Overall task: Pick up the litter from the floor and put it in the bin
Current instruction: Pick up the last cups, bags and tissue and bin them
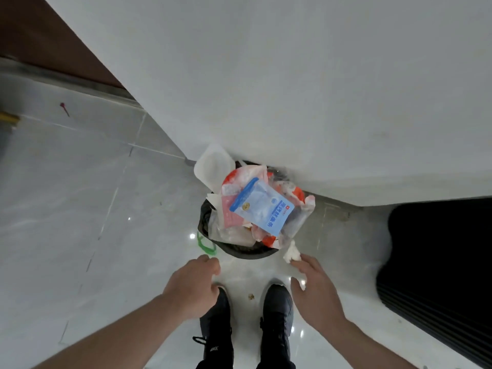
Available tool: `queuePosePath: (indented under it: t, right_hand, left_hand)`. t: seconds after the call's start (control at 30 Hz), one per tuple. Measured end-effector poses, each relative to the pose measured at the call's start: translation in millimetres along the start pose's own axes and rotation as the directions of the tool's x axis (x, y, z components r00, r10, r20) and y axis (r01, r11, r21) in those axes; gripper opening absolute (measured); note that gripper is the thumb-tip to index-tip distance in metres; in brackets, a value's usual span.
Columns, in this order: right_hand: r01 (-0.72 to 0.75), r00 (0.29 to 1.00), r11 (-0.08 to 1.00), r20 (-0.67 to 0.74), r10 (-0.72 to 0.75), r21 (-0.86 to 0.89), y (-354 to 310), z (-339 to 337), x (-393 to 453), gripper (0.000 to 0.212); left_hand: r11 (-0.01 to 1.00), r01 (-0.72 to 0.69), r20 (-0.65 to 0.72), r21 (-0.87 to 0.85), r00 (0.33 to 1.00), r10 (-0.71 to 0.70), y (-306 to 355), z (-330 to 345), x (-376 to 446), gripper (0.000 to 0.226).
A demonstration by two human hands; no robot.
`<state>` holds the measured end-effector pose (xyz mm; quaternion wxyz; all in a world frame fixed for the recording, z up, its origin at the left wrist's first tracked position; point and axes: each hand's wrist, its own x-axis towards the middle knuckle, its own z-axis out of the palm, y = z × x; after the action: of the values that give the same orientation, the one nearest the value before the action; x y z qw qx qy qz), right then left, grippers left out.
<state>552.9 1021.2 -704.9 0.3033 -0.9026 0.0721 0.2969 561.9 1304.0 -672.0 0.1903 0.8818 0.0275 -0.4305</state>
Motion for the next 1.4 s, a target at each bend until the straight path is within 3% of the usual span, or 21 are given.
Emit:
queuePosePath:
  t: [0.1, 0.3, 0.43, 0.6, 0.73, 0.9, 1.0, 1.1, 1.17, 1.3, 1.4]
  right_hand:
    - [0.084, 0.990, 0.996, 0.116, -0.082, -0.017, -35.7, -23.5, -4.6, 0.040]
    - [0.036, 0.964, 0.996, 0.265, -0.011, -0.087, -79.4, 7.9, 29.2, 0.039]
    - [-0.020, 0.975, 0.993, 0.217, 0.045, -0.119, -76.4, 43.9, 43.7, 0.040]
    - [0.109, 0.992, 0.975, 0.078, -0.095, -0.193, -54.5, 72.8, 39.3, 0.048]
    - [0.122, 0.989, 0.961, 0.116, -0.096, -0.247, -36.7, 80.4, 36.5, 0.061]
    - [0.119, 0.986, 0.967, 0.144, -0.088, -0.225, -37.7, 86.7, 40.6, 0.068]
    - [0.145, 0.982, 0.976, 0.143, -0.122, -0.162, -38.2, 85.8, 43.7, 0.062]
    - [0.129, 0.979, 0.984, 0.172, -0.107, -0.121, -37.3, 76.7, 39.0, 0.052]
    - [0.117, 0.981, 0.989, 0.168, -0.102, -0.086, -40.1, 67.4, 31.6, 0.047]
    - [0.068, 0.985, 0.992, 0.167, -0.050, -0.104, -52.6, 52.7, 14.4, 0.044]
    - [-0.026, 0.981, 0.998, 0.190, 0.036, -0.053, -59.4, 48.4, 5.6, 0.049]
  left_hand:
    - [0.999, 0.011, -0.044, -0.044, 0.999, -0.013, 2.4, -24.1, -15.6, 0.026]
    - [0.972, 0.164, -0.022, -0.169, 0.985, -0.170, -25.0, -22.0, -23.2, 0.023]
    - [0.957, 0.250, 0.045, -0.147, 0.968, -0.246, -53.8, 8.2, 6.0, 0.029]
    - [0.943, 0.321, 0.086, -0.089, 0.946, -0.314, -94.8, 70.1, 87.7, 0.055]
    - [0.909, 0.393, 0.160, -0.137, 0.915, -0.371, -120.7, 127.3, 146.5, 0.082]
    - [0.880, 0.445, 0.240, -0.168, 0.884, -0.401, -123.9, 169.4, 167.6, 0.095]
    - [0.919, 0.388, 0.178, -0.066, 0.911, -0.372, -115.4, 165.8, 166.0, 0.082]
    - [0.907, 0.400, 0.148, -0.128, 0.912, -0.381, -100.1, 142.2, 143.4, 0.074]
    - [0.914, 0.339, -0.036, -0.222, 0.934, -0.355, -86.8, 121.9, 115.2, 0.059]
    - [0.933, 0.022, -0.420, -0.360, 0.889, -0.183, -54.7, 70.8, 45.9, 0.026]
    - [0.903, -0.182, -0.537, -0.390, 0.841, -0.063, -22.2, 32.4, 4.4, 0.020]
